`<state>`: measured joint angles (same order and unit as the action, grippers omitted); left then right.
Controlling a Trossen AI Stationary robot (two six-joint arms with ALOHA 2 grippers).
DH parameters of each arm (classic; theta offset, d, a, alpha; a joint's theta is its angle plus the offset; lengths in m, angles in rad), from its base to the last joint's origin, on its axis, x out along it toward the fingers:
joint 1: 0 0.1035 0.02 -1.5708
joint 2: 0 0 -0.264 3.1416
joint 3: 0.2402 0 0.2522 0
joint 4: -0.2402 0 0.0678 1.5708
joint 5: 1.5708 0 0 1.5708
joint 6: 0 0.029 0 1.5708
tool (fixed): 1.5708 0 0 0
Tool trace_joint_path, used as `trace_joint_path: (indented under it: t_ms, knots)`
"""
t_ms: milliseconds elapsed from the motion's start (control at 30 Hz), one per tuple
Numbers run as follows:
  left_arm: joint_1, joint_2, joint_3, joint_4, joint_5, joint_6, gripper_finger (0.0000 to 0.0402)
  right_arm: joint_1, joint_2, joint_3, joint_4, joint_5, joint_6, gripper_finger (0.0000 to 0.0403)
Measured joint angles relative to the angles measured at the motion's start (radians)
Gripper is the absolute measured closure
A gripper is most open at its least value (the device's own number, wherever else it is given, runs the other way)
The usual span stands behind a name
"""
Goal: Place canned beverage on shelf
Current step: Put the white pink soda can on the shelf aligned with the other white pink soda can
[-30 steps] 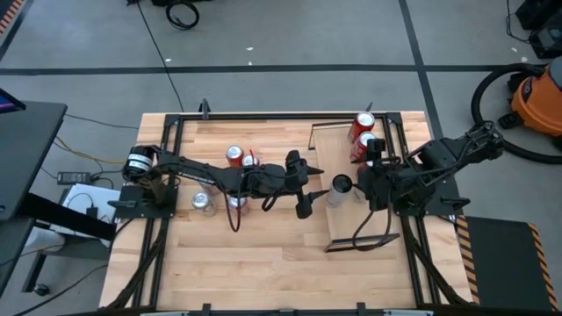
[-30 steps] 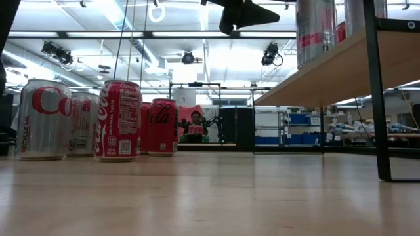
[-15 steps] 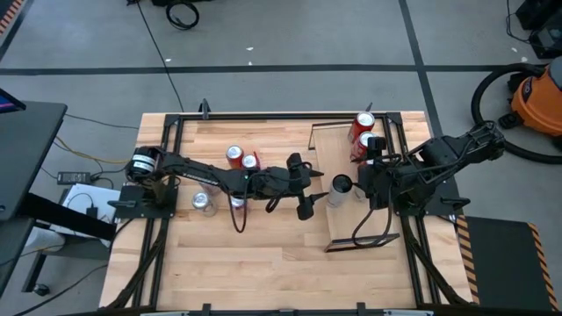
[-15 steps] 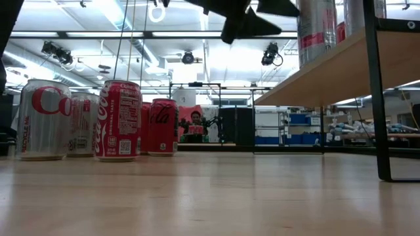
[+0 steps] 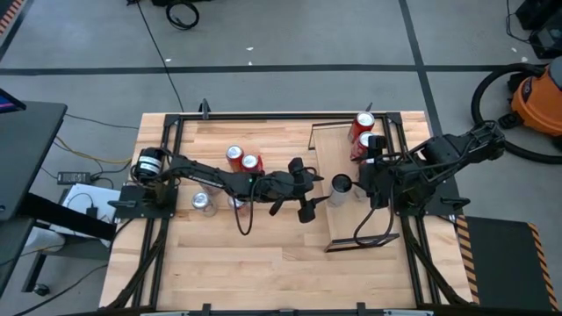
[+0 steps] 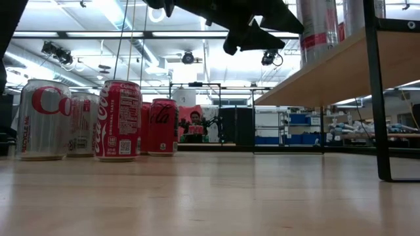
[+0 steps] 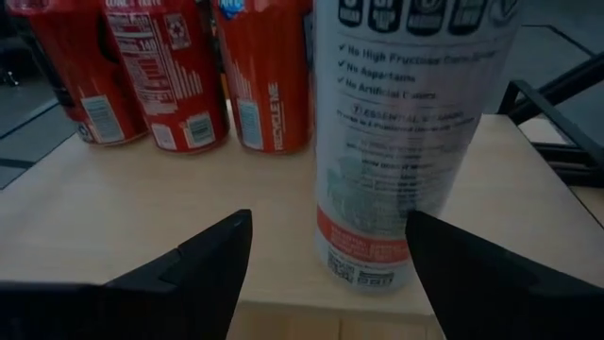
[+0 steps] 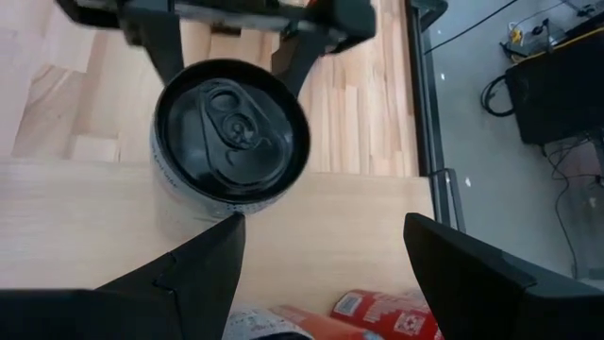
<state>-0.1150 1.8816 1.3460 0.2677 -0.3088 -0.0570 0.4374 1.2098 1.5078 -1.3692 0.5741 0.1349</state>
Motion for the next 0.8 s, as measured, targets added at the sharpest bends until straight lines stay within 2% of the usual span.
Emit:
trace_joint_path:
  t_ms: [567,800]
  knots:
    - [0.0,0.0,0.0,0.029,0.0,0.019,0.0109,0.0,-0.023,0.002,-0.032,-0.018,0.001,0.0103]
    - [0.0,0.0,0.0,0.035,0.0,0.019,0.0109,0.001,-0.024,0.072,-0.036,-0.004,-0.014,0.0103]
